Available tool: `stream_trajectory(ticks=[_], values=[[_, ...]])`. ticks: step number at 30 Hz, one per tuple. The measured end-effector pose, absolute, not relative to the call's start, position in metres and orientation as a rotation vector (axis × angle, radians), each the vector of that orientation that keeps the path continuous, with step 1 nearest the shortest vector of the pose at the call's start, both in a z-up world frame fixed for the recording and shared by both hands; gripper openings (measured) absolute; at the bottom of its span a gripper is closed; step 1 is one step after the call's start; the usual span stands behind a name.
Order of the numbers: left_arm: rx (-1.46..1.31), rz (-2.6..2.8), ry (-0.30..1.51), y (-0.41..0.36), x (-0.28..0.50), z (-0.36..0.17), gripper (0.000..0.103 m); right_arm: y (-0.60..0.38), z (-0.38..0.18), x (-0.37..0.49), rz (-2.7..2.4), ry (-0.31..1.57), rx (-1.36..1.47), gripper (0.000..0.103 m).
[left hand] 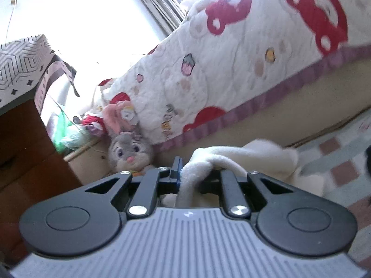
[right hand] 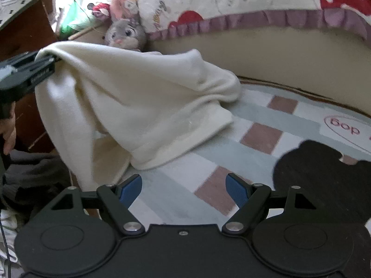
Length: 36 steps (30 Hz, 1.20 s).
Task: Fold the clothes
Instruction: 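Grasp the fleece edge with the left gripper and lift it up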
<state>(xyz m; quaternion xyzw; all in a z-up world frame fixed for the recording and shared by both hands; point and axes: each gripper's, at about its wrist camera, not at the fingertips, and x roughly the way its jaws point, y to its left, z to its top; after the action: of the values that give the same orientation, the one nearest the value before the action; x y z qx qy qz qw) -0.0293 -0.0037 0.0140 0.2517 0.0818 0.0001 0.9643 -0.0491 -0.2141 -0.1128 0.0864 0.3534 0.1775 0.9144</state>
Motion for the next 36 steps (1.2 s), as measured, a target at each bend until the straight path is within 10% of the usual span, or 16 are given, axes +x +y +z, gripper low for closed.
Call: stream_trajectory(ticks=[36], values=[[0.217,-0.707,-0.177,-0.130,-0.142,0.256,0.011,-0.382,-0.050,-0.252,0.125,0.459,0.624,0.088]])
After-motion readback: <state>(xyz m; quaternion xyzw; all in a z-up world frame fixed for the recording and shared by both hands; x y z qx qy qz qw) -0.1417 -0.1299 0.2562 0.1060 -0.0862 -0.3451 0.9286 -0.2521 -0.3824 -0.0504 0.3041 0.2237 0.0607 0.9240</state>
